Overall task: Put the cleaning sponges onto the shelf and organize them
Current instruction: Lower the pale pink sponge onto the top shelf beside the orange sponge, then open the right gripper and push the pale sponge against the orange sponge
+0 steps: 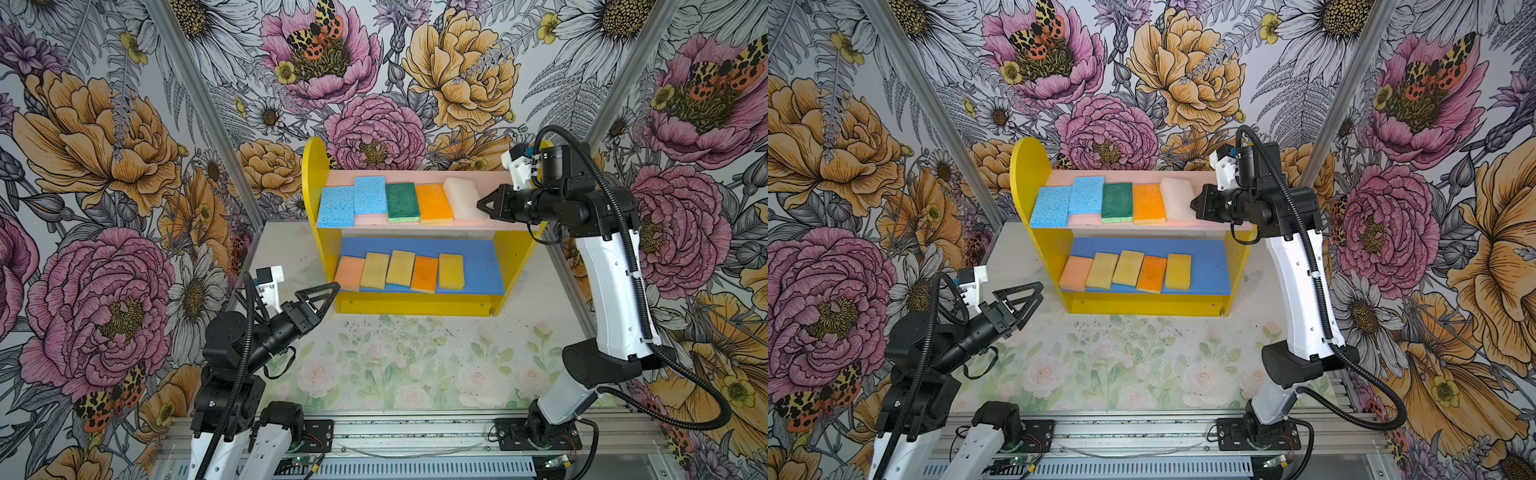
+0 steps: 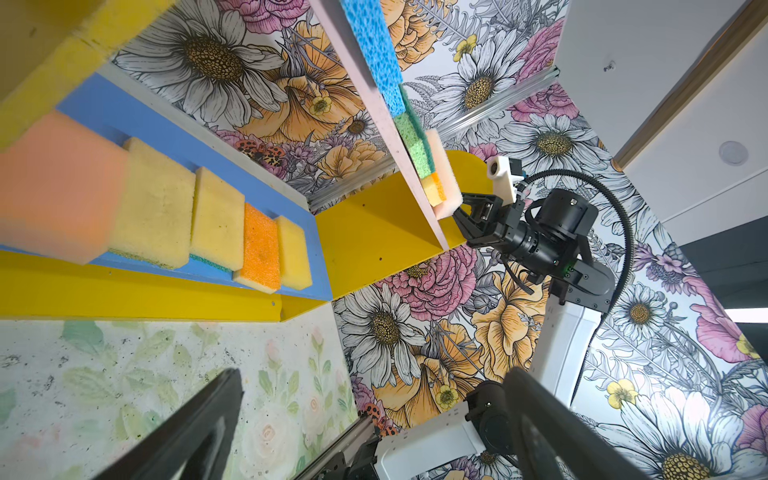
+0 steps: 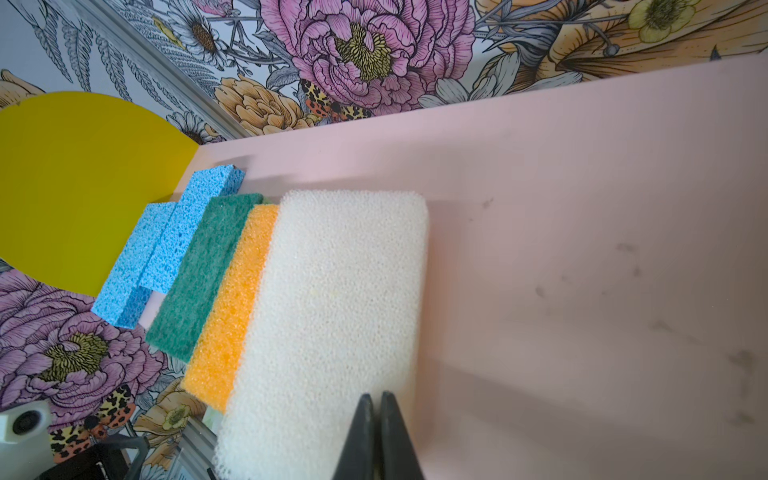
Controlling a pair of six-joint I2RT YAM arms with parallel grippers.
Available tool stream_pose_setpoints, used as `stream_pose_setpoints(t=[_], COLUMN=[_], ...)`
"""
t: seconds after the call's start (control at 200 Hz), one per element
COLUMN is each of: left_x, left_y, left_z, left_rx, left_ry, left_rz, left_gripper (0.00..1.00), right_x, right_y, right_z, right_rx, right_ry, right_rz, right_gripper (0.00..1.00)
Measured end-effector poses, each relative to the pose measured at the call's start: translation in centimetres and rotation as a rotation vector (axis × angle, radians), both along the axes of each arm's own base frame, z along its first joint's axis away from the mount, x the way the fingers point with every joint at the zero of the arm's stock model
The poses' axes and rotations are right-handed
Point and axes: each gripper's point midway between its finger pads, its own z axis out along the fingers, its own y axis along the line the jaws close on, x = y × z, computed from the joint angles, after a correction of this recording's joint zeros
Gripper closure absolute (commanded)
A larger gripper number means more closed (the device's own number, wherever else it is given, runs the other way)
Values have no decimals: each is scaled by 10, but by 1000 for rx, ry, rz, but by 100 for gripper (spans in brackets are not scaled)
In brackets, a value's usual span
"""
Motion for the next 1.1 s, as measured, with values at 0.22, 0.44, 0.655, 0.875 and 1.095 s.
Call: stream_pose_setpoints(t=[0.22, 0.44, 0.655, 0.875, 1.095], left_x=[0, 2, 1, 1, 1], left_y=[0, 1, 0, 0, 0], left_z=[-2, -5, -6, -6, -6], left_rx=[0, 2, 2, 2, 1], left_ry=[7, 17, 19, 19, 19], left_rz=[1, 2, -2, -6, -3], left_gripper=[1, 1, 1, 1, 1], right_x=[1, -5, -8, -8, -7], right_y=[-2, -11, -12, -9, -6], right_z=[3, 11, 18, 15, 9], right_rx=[11, 24, 38, 50, 59], right_ry=[-15, -42, -66, -50, -26], right_rz=[-19, -62, -69, -56, -49], right_gripper=[100, 100, 100, 91, 63])
